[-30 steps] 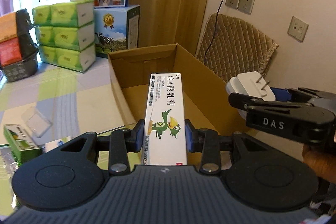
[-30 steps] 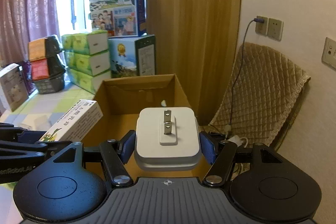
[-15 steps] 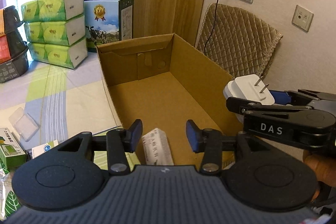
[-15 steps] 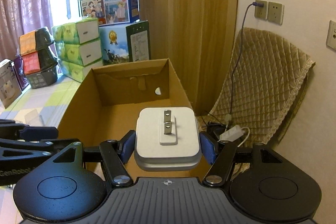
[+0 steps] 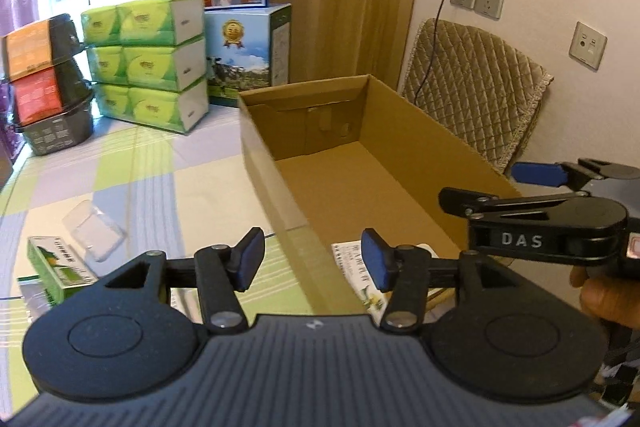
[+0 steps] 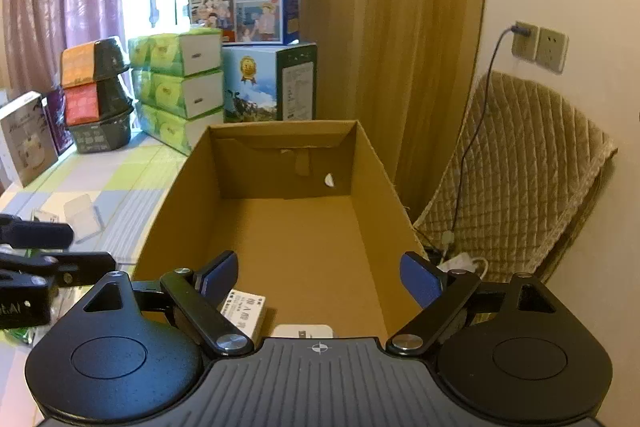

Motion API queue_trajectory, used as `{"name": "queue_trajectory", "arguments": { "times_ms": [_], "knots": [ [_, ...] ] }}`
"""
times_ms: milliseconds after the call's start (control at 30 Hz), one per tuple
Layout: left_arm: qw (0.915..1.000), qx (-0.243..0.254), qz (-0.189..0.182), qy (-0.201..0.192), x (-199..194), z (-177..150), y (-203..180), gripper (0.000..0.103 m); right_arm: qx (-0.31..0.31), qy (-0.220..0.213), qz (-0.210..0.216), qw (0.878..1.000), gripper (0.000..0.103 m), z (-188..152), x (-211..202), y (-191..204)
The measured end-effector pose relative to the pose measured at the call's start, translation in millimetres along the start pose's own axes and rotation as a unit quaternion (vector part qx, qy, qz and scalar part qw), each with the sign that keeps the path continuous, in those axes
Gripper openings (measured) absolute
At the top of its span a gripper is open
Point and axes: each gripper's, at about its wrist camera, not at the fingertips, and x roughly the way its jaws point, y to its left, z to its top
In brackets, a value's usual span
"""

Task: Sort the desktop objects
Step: 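Open the left tool dropping the medicine box while the right tool releases the plug, then move both open tools back over the remaining table items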

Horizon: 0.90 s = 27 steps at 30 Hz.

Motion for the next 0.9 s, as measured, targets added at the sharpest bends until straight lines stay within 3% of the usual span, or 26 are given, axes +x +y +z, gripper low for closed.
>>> {"name": "queue_trajectory", "arguments": {
  "times_ms": [500,900],
  "knots": [
    [0.9972,-0.022,0.072,-0.010,-71,-18,70,0.060,-0.042,-0.034,0.064,0.996,0.091,25,-50,80],
    [0.9920,-0.052,0.115,-0.003,-114,-59,122,0.068,-0.062,-0.019,0.119,0.991,0.092,18,-62,145]
  ]
}}
